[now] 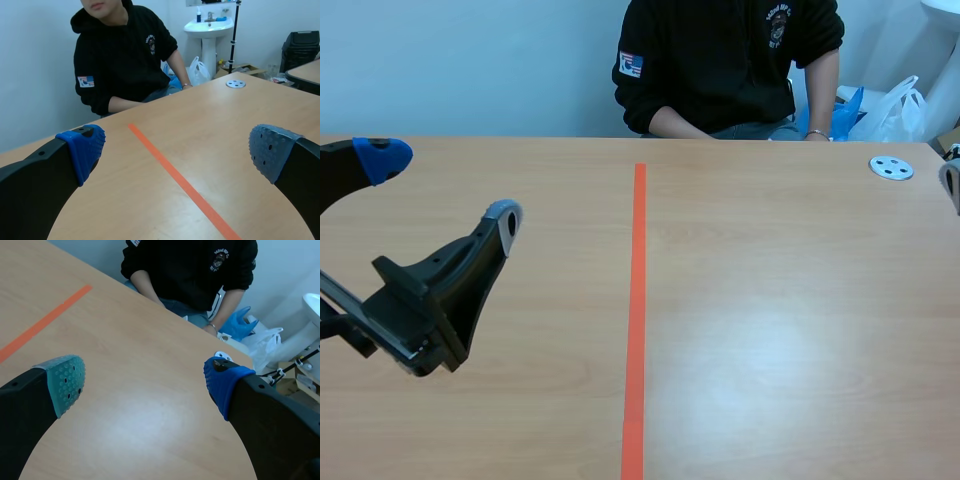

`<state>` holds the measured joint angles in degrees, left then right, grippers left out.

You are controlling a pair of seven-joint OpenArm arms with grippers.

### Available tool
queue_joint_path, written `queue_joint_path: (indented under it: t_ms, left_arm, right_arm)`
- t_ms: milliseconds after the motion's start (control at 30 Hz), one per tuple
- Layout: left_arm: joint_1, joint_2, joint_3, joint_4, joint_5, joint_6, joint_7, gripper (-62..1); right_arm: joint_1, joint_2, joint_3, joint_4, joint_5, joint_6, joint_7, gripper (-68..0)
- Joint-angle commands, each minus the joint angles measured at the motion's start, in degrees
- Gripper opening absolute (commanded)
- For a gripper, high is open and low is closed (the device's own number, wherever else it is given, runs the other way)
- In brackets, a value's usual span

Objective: Sort the leaf by its shape. The table is split by an orange tape line. A compound leaf with several leaflets goes to the left side, a simple leaf with one blade goes to the right side. Return to the home posture when a red brick is placed on the table.

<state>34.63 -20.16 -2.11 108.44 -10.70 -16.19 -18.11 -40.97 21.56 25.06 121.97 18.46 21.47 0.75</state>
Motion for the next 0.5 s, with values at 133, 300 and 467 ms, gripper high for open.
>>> queue_joint_path:
  t_ms: [133, 300, 467]
  left_arm:
    - [-0.74, -1.57, 0.04, 0.79, -0.13, 0.13, -0.48, 0.8]
    - [-2.14, -2.6, 0.07, 0.76, -0.17, 0.11, 0.42, 0.8]
    - [-2.12, -2.6, 0.07, 0.68, -0.17, 0.09, 1.66, 0.8]
  right_arm:
    - [0.85, -1.22, 0.7, 0.44, 0.37, -0.37, -0.92, -18.8]
    - [0.98, -1.25, 0.7, 0.44, 0.37, -0.37, -2.58, -18.8]
    - [0.98, -1.25, 0.7, 0.44, 0.37, -0.37, -3.48, -18.8]
